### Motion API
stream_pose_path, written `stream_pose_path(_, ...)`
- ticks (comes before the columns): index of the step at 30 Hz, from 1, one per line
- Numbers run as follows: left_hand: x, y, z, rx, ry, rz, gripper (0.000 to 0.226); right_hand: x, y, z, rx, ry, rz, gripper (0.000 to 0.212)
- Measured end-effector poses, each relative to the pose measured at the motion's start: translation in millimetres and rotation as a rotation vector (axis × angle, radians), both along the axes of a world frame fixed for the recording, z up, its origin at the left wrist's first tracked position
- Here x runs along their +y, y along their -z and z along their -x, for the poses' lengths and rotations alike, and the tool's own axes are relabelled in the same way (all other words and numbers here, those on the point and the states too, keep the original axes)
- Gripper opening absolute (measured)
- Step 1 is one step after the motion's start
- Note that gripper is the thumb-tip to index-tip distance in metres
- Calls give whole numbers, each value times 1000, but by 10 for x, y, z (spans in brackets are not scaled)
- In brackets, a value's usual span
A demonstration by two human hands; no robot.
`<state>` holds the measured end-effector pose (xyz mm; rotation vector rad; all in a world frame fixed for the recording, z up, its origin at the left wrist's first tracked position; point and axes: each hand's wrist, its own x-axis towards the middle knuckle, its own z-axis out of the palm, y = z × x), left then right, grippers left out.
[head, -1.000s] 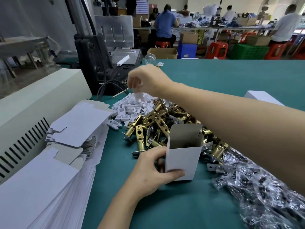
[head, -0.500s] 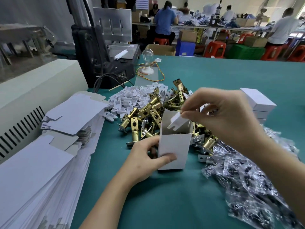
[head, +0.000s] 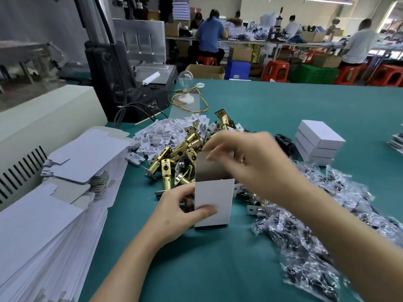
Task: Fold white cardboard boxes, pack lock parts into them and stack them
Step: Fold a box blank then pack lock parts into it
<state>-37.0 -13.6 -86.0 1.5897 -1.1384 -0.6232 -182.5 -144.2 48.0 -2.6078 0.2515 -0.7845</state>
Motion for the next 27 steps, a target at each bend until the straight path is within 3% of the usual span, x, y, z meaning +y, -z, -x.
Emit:
stream_pose_path(3, 4, -4, -1, -2, 0, 1, 41, -392, -68, 73, -274, 162, -93, 15)
stream_pose_path(5, 5, -5, -2, 4, -6, 4, 42, -844, -47, 51, -223, 374, -73, 17)
stream_pose_path(8, 2, -10, -3, 0, -12, 5, 42, -1476, 104, -13, 158, 593, -32, 20)
stream_pose_path(12, -5, -3, -16, 1, -14, 2, 41, -1816, 359, -108, 700, 557, 55, 27)
stream_pose_path(14, -9, 3, -24, -1, -10, -1, 42, -1840, 420, -152, 834, 517, 100, 29)
stream_pose_path(21, -12, 13, -33, 0, -7, -2, 43, -1923, 474, -212, 875, 522, 110, 32)
stream_pose_path(27, -10, 1, -22, 8, -5, 3, 42, -1935, 543, -241, 813, 572, 22, 54)
